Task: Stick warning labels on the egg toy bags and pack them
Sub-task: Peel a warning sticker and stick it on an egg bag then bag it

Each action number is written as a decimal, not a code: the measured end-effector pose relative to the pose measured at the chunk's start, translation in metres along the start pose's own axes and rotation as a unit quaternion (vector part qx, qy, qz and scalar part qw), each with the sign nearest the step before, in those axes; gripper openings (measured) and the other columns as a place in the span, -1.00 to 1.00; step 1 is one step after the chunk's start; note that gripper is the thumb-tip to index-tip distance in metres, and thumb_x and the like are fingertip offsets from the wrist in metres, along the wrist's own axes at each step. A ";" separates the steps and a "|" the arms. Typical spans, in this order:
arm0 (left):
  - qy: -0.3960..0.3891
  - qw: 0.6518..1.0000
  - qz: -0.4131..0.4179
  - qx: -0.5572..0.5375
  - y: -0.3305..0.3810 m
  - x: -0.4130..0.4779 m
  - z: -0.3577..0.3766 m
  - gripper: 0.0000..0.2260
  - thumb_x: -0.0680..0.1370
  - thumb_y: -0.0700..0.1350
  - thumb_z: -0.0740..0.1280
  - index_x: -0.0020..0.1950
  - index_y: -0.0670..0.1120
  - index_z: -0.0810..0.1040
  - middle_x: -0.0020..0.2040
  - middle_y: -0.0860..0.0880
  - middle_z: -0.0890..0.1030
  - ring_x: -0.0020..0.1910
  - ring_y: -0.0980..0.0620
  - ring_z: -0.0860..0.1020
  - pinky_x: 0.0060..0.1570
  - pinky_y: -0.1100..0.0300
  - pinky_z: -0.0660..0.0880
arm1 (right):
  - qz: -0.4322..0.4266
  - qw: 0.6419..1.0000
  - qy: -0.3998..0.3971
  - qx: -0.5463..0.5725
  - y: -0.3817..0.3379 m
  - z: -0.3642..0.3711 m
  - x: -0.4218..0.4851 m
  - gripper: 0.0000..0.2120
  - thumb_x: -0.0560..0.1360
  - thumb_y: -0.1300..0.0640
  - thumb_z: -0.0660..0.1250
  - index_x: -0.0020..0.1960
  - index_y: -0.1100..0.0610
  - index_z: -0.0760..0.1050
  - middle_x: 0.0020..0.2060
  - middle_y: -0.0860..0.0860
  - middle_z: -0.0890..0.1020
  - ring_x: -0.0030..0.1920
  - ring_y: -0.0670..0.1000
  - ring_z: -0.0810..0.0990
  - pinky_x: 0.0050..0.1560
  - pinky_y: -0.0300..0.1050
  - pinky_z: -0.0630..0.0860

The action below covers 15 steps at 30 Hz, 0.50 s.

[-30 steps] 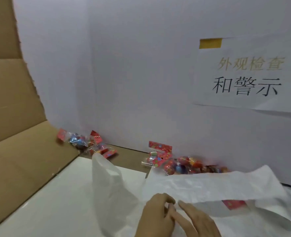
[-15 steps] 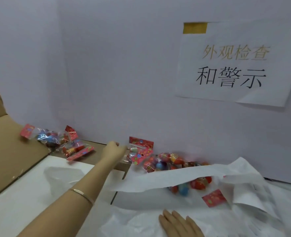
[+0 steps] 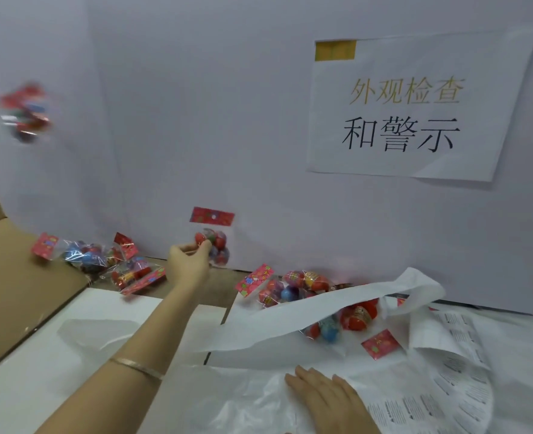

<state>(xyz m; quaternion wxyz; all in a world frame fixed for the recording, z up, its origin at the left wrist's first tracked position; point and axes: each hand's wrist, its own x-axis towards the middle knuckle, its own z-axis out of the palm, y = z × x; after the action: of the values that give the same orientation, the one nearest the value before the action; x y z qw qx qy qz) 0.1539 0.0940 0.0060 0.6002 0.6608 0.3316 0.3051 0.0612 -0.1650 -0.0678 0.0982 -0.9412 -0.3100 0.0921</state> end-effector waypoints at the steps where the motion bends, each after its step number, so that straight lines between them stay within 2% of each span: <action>1: 0.006 0.999 0.023 -0.029 0.011 -0.011 -0.006 -0.73 0.54 -0.07 0.42 0.13 -0.19 0.48 0.07 -0.14 0.61 -0.01 -0.13 0.62 0.06 -0.13 0.59 | -0.017 0.991 0.130 -0.015 0.008 0.009 -0.003 -0.32 0.59 -0.28 -0.32 0.02 -0.24 0.60 -0.03 -0.28 0.67 -0.05 -0.32 0.63 0.29 -0.34 0.25; 2: -0.003 0.997 0.047 -0.061 0.022 -0.027 -0.012 -0.76 0.54 -0.07 0.43 0.10 -0.14 0.46 0.04 -0.12 0.61 -0.05 -0.09 0.64 0.01 -0.08 0.61 | -0.008 0.980 0.198 -0.010 0.010 0.014 -0.005 -0.27 0.57 -0.30 -0.30 -0.06 -0.16 0.67 -0.07 -0.19 0.70 -0.11 -0.25 0.67 0.08 -0.29 0.48; 3: -0.021 0.993 0.064 -0.095 0.029 -0.045 -0.017 -0.79 0.54 -0.07 0.42 0.07 -0.10 0.45 0.01 -0.10 0.63 -0.10 -0.04 0.66 -0.10 0.01 0.64 | -0.034 0.969 0.246 -0.021 0.007 0.016 -0.009 -0.32 0.55 -0.35 -0.17 -0.10 -0.11 0.69 -0.06 -0.14 0.71 -0.11 -0.20 0.68 -0.11 -0.26 0.57; 4: -0.048 0.988 0.068 -0.132 0.033 -0.065 -0.022 -0.81 0.54 -0.07 0.42 0.05 -0.05 0.45 -0.04 -0.07 0.66 -0.17 0.00 0.68 -0.24 0.12 0.63 | -0.062 0.965 0.255 -0.006 0.004 0.009 -0.010 -0.45 0.48 -0.39 0.06 -0.07 -0.08 0.69 -0.03 -0.10 0.70 -0.08 -0.15 0.69 -0.17 -0.22 0.60; 5: -0.083 0.981 0.058 -0.167 0.032 -0.086 -0.026 -0.82 0.54 -0.07 0.41 0.06 0.00 0.46 -0.10 -0.04 0.69 -0.22 0.02 0.69 -0.34 0.19 0.60 | -0.088 0.959 0.267 0.021 0.001 0.003 -0.013 -0.56 0.36 -0.35 0.33 -0.01 -0.05 0.68 0.02 -0.07 0.69 -0.03 -0.11 0.69 -0.15 -0.19 0.61; 6: -0.123 0.972 0.039 -0.199 0.028 -0.106 -0.029 -0.82 0.54 -0.07 0.41 0.09 0.03 0.48 -0.14 -0.02 0.71 -0.23 0.02 0.70 -0.38 0.21 0.58 | -0.111 0.949 0.289 0.060 -0.001 0.001 -0.014 -0.56 0.27 -0.22 0.47 0.07 -0.05 0.64 0.06 -0.05 0.67 0.03 -0.08 0.67 -0.09 -0.17 0.62; 8: -0.202 0.952 -0.019 -0.228 0.014 -0.141 -0.030 -0.82 0.53 -0.06 0.39 0.13 0.01 0.55 -0.16 -0.02 0.73 -0.19 -0.02 0.71 -0.37 0.17 0.59 | -0.129 0.911 0.359 0.158 -0.001 0.003 -0.026 -0.60 0.35 -0.06 0.41 0.18 -0.09 0.51 0.12 -0.13 0.62 0.13 -0.14 0.59 0.09 -0.19 0.55; 10: -0.243 0.946 -0.040 -0.208 -0.002 -0.166 -0.023 -0.87 0.52 -0.09 0.38 0.06 0.01 0.61 -0.18 0.00 0.72 -0.19 0.01 0.71 -0.36 0.18 0.60 | -0.103 0.872 0.395 0.269 -0.005 -0.001 -0.036 -0.64 0.42 -0.06 0.30 0.21 -0.18 0.38 0.16 -0.27 0.54 0.17 -0.23 0.49 0.14 -0.31 0.47; 12: -0.243 0.956 0.018 -0.162 -0.015 -0.184 -0.015 -0.86 0.52 -0.12 0.41 0.07 0.03 0.61 -0.11 0.01 0.72 -0.13 0.01 0.70 -0.30 0.19 0.61 | -0.061 0.829 0.375 0.410 -0.014 -0.003 -0.040 -0.55 0.38 -0.15 0.30 0.24 -0.34 0.31 0.23 -0.33 0.45 0.25 -0.24 0.43 0.19 -0.35 0.42; 13: -0.246 0.956 0.058 -0.150 -0.022 -0.192 -0.011 -0.85 0.52 -0.12 0.44 0.08 0.03 0.62 -0.06 0.01 0.71 -0.09 -0.01 0.69 -0.24 0.17 0.62 | -0.046 0.801 0.343 0.488 -0.018 -0.002 -0.039 -0.47 0.35 -0.19 0.32 0.28 -0.37 0.28 0.25 -0.33 0.44 0.29 -0.23 0.42 0.22 -0.29 0.42; 15: -0.283 0.944 0.133 -0.105 -0.035 -0.205 -0.007 -0.86 0.50 -0.03 0.44 0.05 0.09 0.67 0.00 0.07 0.69 -0.01 0.03 0.66 -0.11 0.14 0.61 | -0.029 0.724 0.280 0.630 -0.020 0.001 -0.033 -0.35 0.31 -0.16 0.39 0.37 -0.26 0.29 0.27 -0.19 0.51 0.30 -0.10 0.48 0.24 -0.05 0.49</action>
<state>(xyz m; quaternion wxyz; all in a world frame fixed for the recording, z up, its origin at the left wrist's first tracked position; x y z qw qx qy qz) 0.0240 -0.0642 -0.0288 0.6895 0.6910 0.0237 0.2158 0.0232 -0.1690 -0.0606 0.7536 -0.6360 -0.1662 -0.0047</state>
